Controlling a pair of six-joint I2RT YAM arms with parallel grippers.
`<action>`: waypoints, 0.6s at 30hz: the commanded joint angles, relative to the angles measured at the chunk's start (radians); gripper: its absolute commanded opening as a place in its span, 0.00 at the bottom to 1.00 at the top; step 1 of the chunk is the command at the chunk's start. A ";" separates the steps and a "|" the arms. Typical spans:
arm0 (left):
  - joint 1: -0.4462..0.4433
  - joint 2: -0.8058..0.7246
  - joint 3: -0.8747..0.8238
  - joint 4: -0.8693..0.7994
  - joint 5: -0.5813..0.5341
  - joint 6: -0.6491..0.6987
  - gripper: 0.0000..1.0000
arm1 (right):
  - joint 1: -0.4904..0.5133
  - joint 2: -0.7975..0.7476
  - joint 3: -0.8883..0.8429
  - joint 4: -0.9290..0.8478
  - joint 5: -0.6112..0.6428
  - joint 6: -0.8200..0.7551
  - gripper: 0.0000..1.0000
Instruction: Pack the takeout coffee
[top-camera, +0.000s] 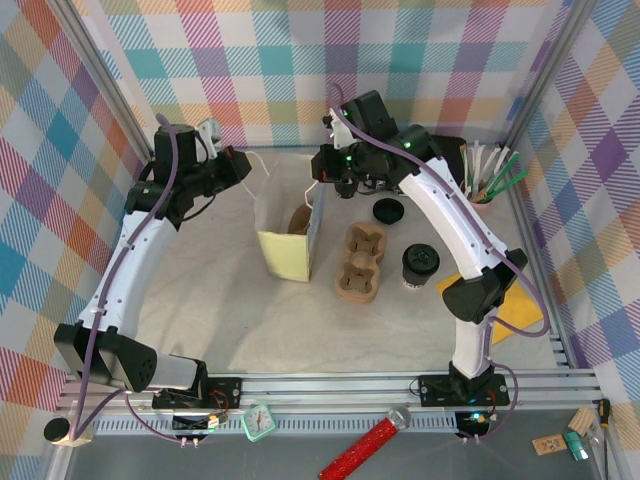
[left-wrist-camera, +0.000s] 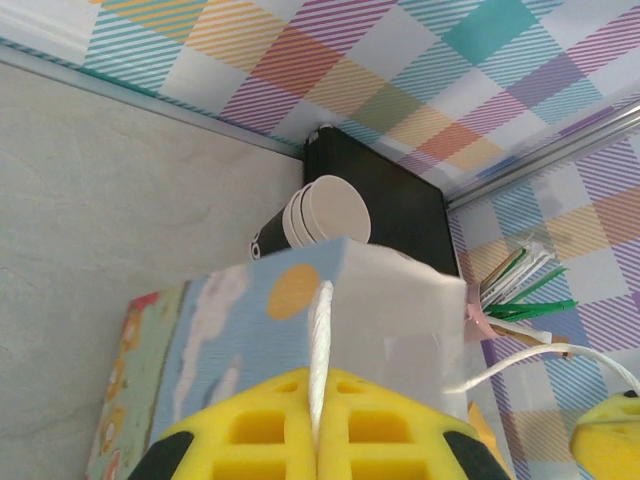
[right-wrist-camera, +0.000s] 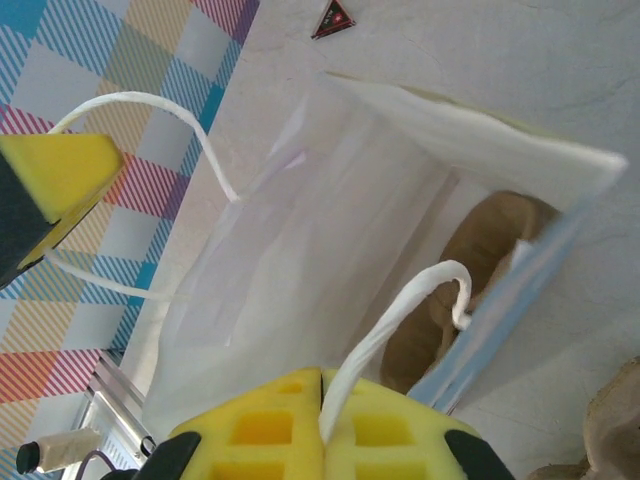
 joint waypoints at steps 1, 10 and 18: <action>0.010 -0.034 0.053 0.007 0.025 -0.013 0.00 | -0.011 -0.033 -0.045 0.017 0.001 0.000 0.00; 0.002 -0.041 0.002 0.025 0.019 -0.015 0.00 | -0.013 -0.051 -0.076 0.046 -0.010 0.008 0.00; 0.002 -0.048 -0.012 0.028 0.016 -0.015 0.00 | -0.013 -0.050 -0.026 0.019 0.007 -0.004 0.00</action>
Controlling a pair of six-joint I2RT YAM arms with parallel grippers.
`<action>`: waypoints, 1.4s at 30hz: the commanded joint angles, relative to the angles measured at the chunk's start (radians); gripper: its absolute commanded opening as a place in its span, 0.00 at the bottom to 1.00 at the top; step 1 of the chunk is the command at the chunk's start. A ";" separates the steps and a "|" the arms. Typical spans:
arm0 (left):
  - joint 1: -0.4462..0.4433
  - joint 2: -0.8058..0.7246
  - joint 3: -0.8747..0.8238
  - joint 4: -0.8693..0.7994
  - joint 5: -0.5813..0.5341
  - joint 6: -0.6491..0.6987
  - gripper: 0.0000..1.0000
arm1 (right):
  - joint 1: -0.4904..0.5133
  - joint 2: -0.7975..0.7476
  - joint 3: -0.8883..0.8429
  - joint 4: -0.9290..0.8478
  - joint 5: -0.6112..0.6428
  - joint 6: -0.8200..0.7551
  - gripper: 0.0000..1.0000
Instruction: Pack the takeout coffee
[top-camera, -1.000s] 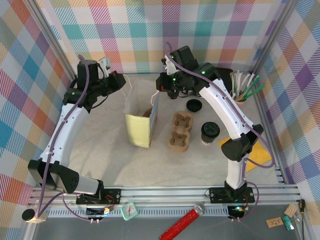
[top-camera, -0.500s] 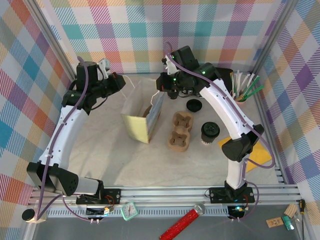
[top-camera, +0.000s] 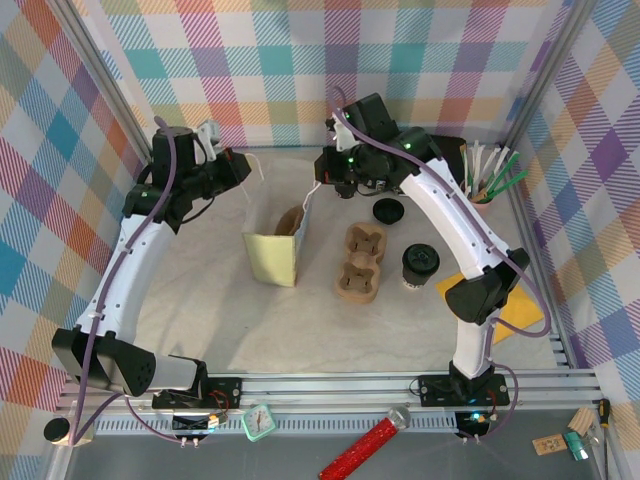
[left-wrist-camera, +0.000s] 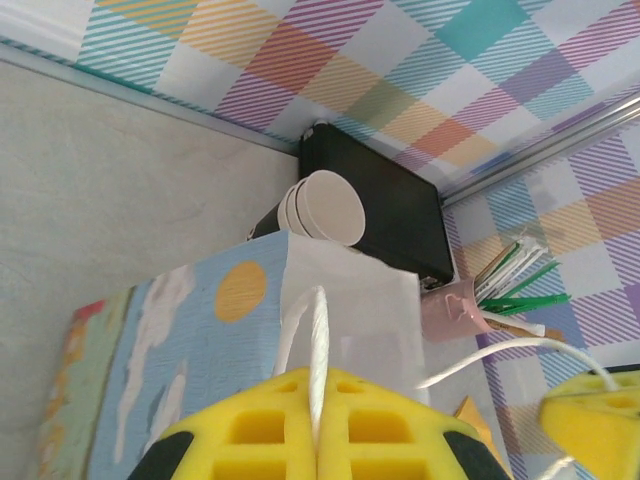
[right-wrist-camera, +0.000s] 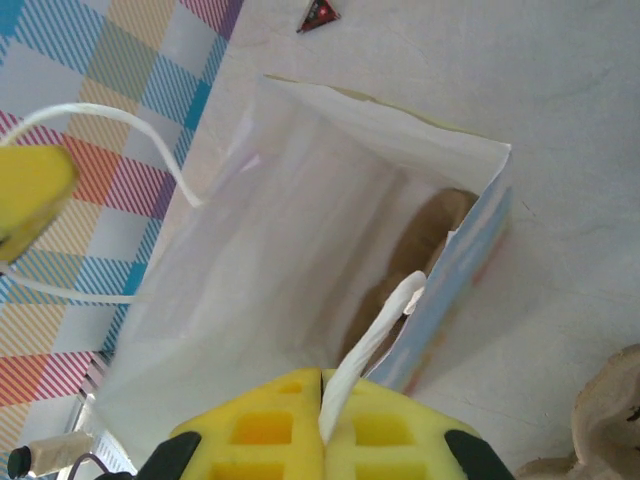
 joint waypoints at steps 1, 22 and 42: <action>0.002 -0.027 0.023 0.025 0.009 -0.017 0.00 | -0.004 -0.029 0.017 -0.004 0.013 -0.007 0.00; -0.010 -0.027 0.045 0.027 0.018 -0.028 0.00 | -0.009 -0.045 -0.053 0.002 0.034 -0.003 0.00; -0.026 -0.034 0.078 0.026 0.014 -0.031 0.00 | -0.015 -0.039 -0.087 0.013 0.049 -0.012 0.00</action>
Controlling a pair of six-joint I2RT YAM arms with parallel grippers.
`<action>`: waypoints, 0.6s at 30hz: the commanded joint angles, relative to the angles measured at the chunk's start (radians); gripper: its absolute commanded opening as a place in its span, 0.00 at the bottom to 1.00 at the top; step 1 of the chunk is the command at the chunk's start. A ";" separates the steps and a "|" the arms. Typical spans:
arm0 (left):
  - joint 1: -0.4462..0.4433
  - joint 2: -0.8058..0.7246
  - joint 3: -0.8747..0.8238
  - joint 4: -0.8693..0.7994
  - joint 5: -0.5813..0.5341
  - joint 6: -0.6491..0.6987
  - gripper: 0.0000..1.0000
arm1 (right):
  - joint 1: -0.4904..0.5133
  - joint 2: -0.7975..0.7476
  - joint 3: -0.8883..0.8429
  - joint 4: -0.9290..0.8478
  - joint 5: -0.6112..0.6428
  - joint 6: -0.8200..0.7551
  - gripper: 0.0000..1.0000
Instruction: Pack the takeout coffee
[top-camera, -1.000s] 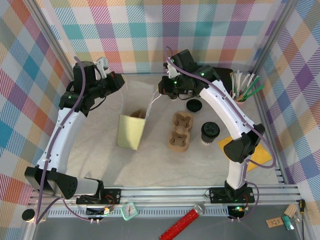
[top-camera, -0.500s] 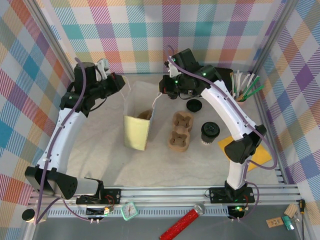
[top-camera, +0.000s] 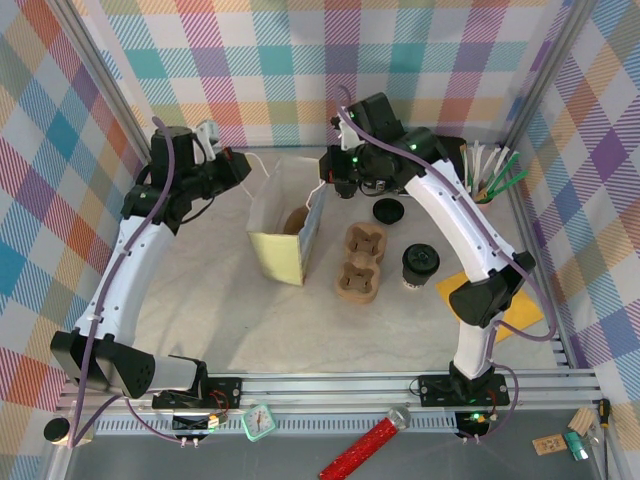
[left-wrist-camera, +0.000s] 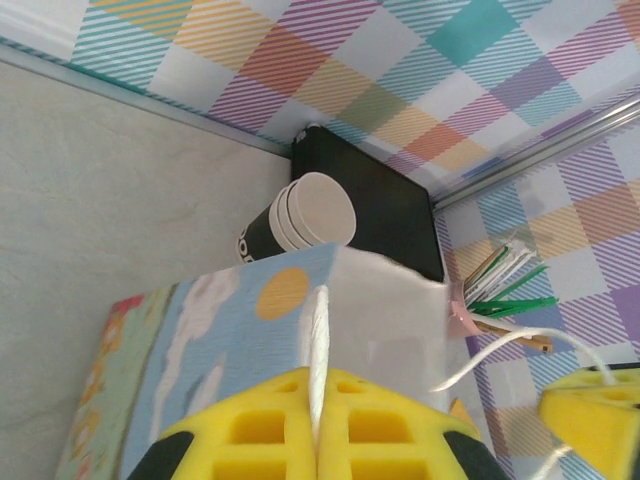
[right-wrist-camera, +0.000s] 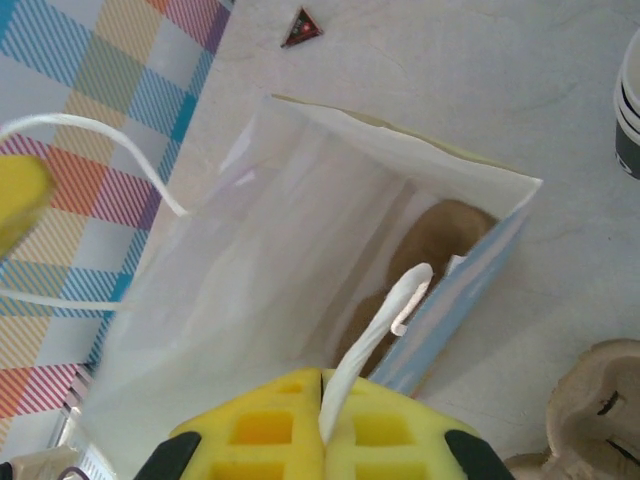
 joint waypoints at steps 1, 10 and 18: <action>-0.013 -0.026 0.067 0.027 0.013 -0.009 0.00 | -0.010 -0.009 -0.058 0.016 0.009 -0.005 0.00; -0.012 -0.023 -0.048 0.042 -0.018 0.013 0.00 | -0.012 -0.016 0.027 -0.017 -0.008 -0.004 0.00; -0.012 -0.020 -0.001 0.044 0.005 -0.004 0.00 | -0.012 -0.037 -0.068 0.006 0.017 -0.012 0.00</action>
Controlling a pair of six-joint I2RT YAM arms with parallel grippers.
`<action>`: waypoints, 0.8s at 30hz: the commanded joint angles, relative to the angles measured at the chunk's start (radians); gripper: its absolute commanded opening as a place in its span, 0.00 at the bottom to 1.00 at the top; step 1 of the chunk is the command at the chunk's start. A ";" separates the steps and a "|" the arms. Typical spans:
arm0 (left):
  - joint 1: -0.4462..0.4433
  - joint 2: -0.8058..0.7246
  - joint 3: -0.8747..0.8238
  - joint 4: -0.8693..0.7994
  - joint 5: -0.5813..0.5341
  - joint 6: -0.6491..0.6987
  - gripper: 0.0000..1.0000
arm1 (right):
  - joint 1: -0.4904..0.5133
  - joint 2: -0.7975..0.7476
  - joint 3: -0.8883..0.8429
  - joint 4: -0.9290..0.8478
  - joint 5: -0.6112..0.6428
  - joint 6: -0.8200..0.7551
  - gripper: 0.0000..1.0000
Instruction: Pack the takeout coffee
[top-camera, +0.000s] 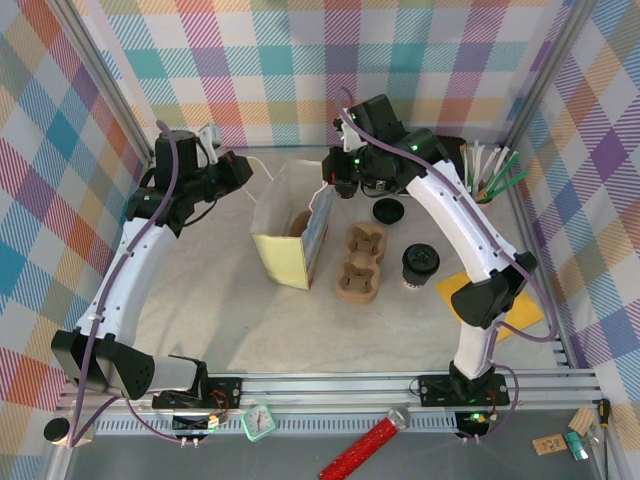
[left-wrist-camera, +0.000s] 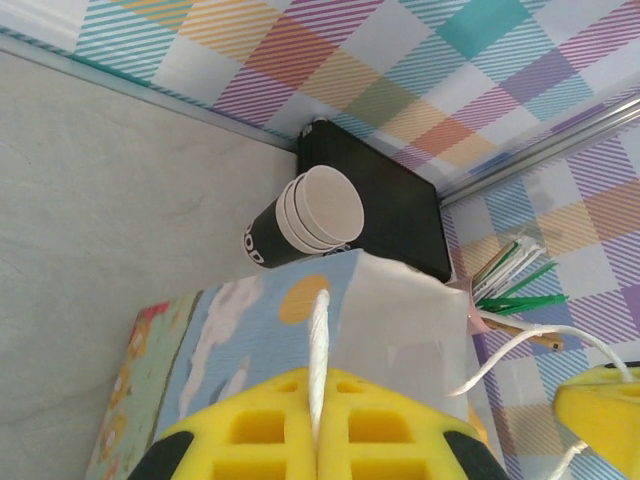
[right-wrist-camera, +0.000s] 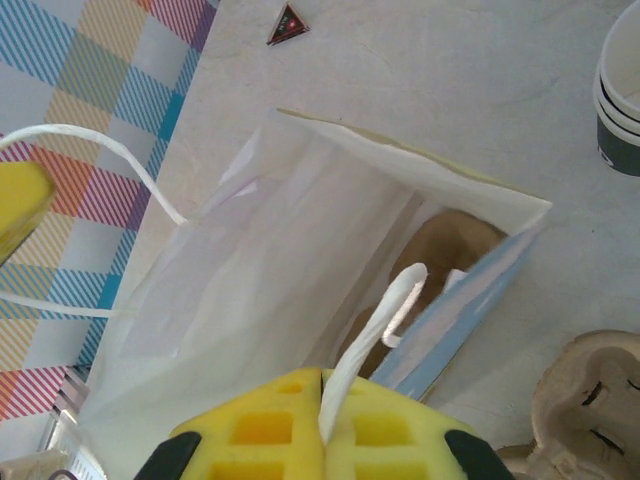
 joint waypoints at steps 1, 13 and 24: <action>-0.006 -0.016 0.059 0.016 0.019 -0.007 0.00 | -0.007 -0.021 -0.059 0.015 0.005 -0.006 0.00; -0.004 -0.018 -0.031 0.034 -0.008 0.006 0.00 | -0.003 -0.005 0.083 -0.017 -0.023 -0.012 0.00; -0.013 -0.036 0.083 0.021 0.029 -0.023 0.00 | -0.017 -0.008 -0.066 0.032 0.004 -0.006 0.00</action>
